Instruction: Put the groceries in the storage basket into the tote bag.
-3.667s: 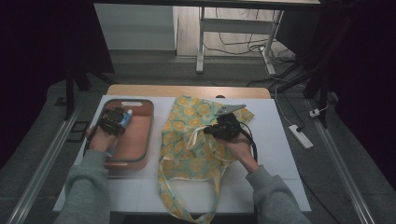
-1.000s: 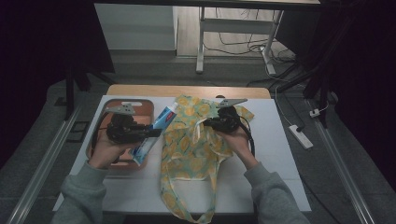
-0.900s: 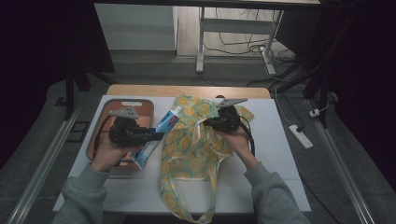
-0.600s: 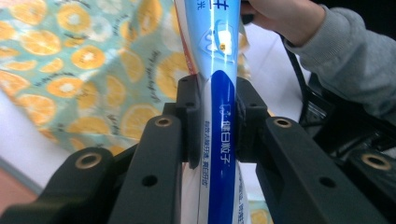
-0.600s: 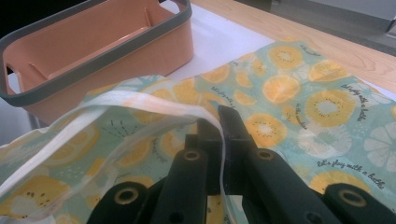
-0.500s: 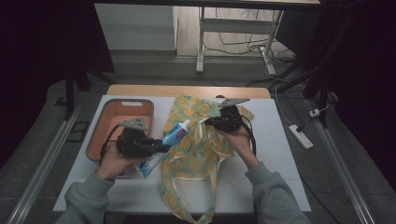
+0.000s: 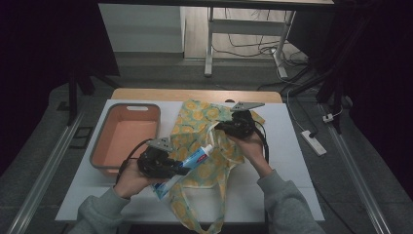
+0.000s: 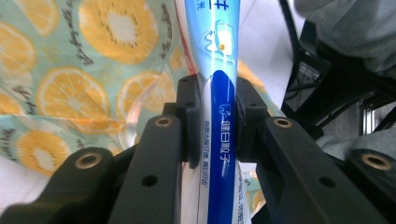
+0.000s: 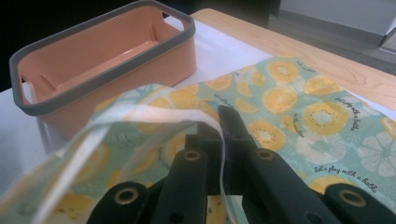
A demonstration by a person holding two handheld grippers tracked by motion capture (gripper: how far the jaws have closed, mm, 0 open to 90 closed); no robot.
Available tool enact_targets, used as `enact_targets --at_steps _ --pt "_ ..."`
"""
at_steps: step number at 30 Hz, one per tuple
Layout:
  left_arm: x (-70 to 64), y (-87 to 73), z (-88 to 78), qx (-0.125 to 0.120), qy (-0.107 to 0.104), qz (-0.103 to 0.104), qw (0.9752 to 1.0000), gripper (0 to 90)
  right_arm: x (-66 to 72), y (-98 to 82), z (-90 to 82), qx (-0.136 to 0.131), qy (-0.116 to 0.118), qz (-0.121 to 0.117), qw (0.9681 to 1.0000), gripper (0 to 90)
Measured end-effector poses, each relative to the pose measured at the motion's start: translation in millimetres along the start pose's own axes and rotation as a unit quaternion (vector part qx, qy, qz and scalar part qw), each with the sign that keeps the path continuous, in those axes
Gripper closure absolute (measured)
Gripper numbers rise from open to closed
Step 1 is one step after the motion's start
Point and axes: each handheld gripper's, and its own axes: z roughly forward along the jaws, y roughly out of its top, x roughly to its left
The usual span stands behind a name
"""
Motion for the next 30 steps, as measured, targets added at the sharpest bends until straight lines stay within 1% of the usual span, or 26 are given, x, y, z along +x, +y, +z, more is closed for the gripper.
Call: enact_targets --at_steps 1,2,3,4,5,6,7,8,9,12,13,16,17,18,19,20,21,22,23,24,25,26,27,28,29,30 --pt "0.2 -0.3 7.2 0.009 0.004 -0.002 0.9999 75.8 0.5 0.1 -1.3 -0.002 0.000 0.000 1.0000 88.2" --pt "0.2 -0.3 7.2 0.009 0.004 -0.002 0.9999 75.8 0.5 0.1 -1.3 -0.002 0.000 0.000 1.0000 88.2" --pt "-0.1 -0.4 14.2 0.020 0.007 -0.003 0.9998 75.8 0.6 0.1 -2.5 -0.002 0.000 0.000 1.0000 88.2" --pt "-0.1 -0.4 14.2 0.020 0.007 -0.003 0.9998 75.7 0.6 0.1 -2.5 -0.002 0.000 0.000 1.0000 88.2" --pt "-1.7 -0.6 20.2 0.032 0.008 0.000 0.9995 75.7 0.6 0.3 -3.5 -0.005 0.000 0.001 1.0000 88.3" --pt "-1.7 -0.6 20.2 0.032 0.008 0.000 0.9995 75.7 0.6 0.6 -4.4 -0.006 -0.002 0.002 1.0000 88.3" --pt "-4.6 -1.0 24.9 0.039 0.003 0.004 0.9992 75.8 0.3 0.8 -5.0 -0.009 -0.002 0.002 1.0000 88.3" --pt "-4.6 -1.0 24.9 0.039 0.003 0.004 0.9992 75.7 0.3 0.8 -5.0 -0.009 -0.002 0.002 1.0000 88.3" --pt "-7.6 -1.2 28.7 0.045 -0.003 0.007 0.9990 75.7 -0.4 1.2 -6.7 -0.012 -0.004 0.003 0.9999 88.3" --pt "-10.0 -1.7 32.8 0.051 -0.005 0.011 0.9986 75.7 -1.2 1.7 -9.2 -0.017 -0.004 0.007 0.9998 88.2" --pt "-11.9 -2.4 37.9 0.059 -0.009 0.012 0.9981 75.7 -1.3 1.9 -9.8 -0.019 -0.005 0.007 0.9998 88.3" --pt "-14.1 -2.8 43.5 0.067 -0.011 0.015 0.9976 75.7 -1.6 2.3 -10.5 -0.024 -0.004 0.009 0.9997 88.3" --pt "-14.7 -1.7 48.5 0.072 -0.004 0.014 0.9973 75.7 -1.5 2.3 -10.6 -0.025 -0.002 0.010 0.9996 88.2" --pt "-14.7 -1.7 48.5 0.072 -0.004 0.014 0.9973 75.8 -1.5 2.3 -10.6 -0.025 -0.002 0.010 0.9996 88.2" --pt "-12.8 0.2 52.8 0.071 0.009 0.008 0.9974 75.7 -0.5 2.4 -10.4 -0.025 0.000 0.010 0.9996 88.3" --pt "-12.8 0.2 52.8 0.071 0.009 0.008 0.9974 75.7 -0.5 2.4 -10.4 -0.025 0.000 0.010 0.9996 88.3" --pt "-8.4 2.8 56.2 0.070 0.021 -0.002 0.9973 75.7 1.4 3.1 -10.2 -0.026 0.001 0.009 0.9996 88.3" --pt "-8.4 2.8 56.2 0.070 0.021 -0.002 0.9973 75.7 1.4 3.1 -10.2 -0.026 0.001 0.009 0.9996 88.3" --pt "-3.8 6.6 59.1 0.066 0.030 -0.010 0.9973 75.7 4.2 4.4 -10.4 -0.027 0.004 0.006 0.9996 88.3" --pt "-3.8 6.6 59.1 0.066 0.030 -0.010 0.9973 75.7 4.2 4.4 -10.4 -0.027 0.004 0.006 0.9996 88.3" --pt "1.3 11.9 61.6 0.062 0.032 -0.019 0.9974 75.7 8.2 5.9 -10.8 -0.030 0.007 0.003 0.9995 88.3" --pt "1.3 11.9 61.6 0.062 0.032 -0.019 0.9974 75.7 8.2 5.9 -10.8 -0.030 0.007 0.003 0.9995 88.3" --pt "6.2 17.4 64.1 0.059 0.038 -0.026 0.9972 75.7 12.1 7.4 -12.1 -0.032 0.010 -0.001 0.9995 88.3" --pt "6.2 17.4 64.1 0.059 0.038 -0.026 0.9972 75.7 12.1 7.4 -12.1 -0.032 0.010 -0.001 0.9995 88.3" --pt "8.1 19.8 65.0 0.059 0.044 -0.028 0.9969 75.7 15.7 8.4 -13.9 -0.034 0.013 -0.004 0.9993 88.3" --pt "9.9 21.7 65.9 0.058 0.049 -0.031 0.9966 75.7 15.7 8.4 -13.9 -0.034 0.013 -0.004 0.9993 88.3"
